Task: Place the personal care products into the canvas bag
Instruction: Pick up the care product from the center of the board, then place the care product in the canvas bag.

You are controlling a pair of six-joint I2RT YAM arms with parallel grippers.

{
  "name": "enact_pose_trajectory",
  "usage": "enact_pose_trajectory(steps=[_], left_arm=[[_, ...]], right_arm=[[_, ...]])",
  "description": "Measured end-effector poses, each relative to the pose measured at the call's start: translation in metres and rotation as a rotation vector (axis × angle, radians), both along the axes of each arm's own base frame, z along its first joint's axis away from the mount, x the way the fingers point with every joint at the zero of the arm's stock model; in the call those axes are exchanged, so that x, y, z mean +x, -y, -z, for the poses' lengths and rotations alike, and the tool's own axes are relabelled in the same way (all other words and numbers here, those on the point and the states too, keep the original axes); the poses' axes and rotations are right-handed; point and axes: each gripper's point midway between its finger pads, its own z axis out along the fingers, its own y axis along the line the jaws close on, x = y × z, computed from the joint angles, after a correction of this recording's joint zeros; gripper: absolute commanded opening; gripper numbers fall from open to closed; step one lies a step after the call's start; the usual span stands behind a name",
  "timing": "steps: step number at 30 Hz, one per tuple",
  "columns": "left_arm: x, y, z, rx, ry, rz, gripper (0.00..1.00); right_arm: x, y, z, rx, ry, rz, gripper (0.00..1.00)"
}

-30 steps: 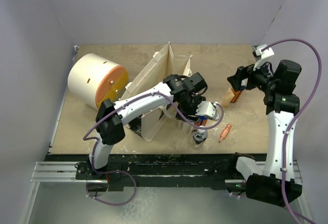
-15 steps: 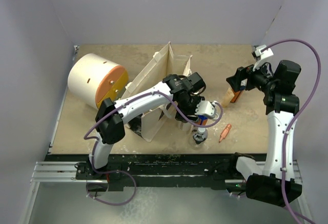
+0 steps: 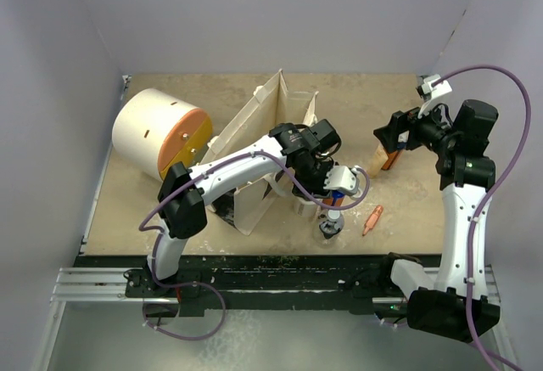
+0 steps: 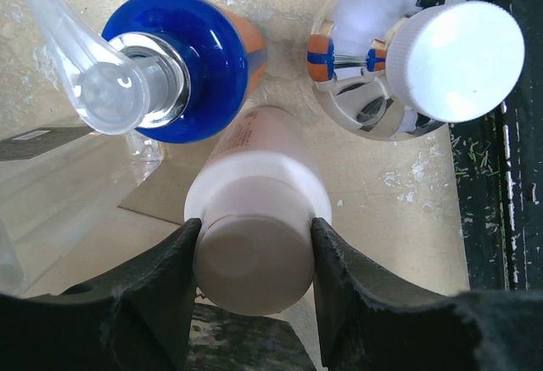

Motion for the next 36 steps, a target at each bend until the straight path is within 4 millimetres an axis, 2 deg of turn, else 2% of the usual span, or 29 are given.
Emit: enact_pose_trajectory(steps=[6, 10, 31, 36], left_arm=[[-0.012, -0.003, -0.004, -0.006, -0.037, 0.036, 0.00], [-0.021, -0.008, -0.023, -0.039, -0.042, 0.063, 0.00], [-0.072, -0.057, -0.229, -0.467, 0.144, 0.120, 0.00], [-0.081, -0.067, -0.265, -0.557, 0.172, 0.101, 0.00]], right_arm=[[0.000, 0.000, 0.000, -0.006, 0.004, -0.002, 0.95], [0.000, 0.000, 0.000, -0.009, 0.006, -0.004, 0.95], [0.006, 0.001, 0.008, -0.008, -0.020, -0.014, 0.94], [0.008, 0.002, 0.012, -0.007, -0.032, -0.015, 0.94]])
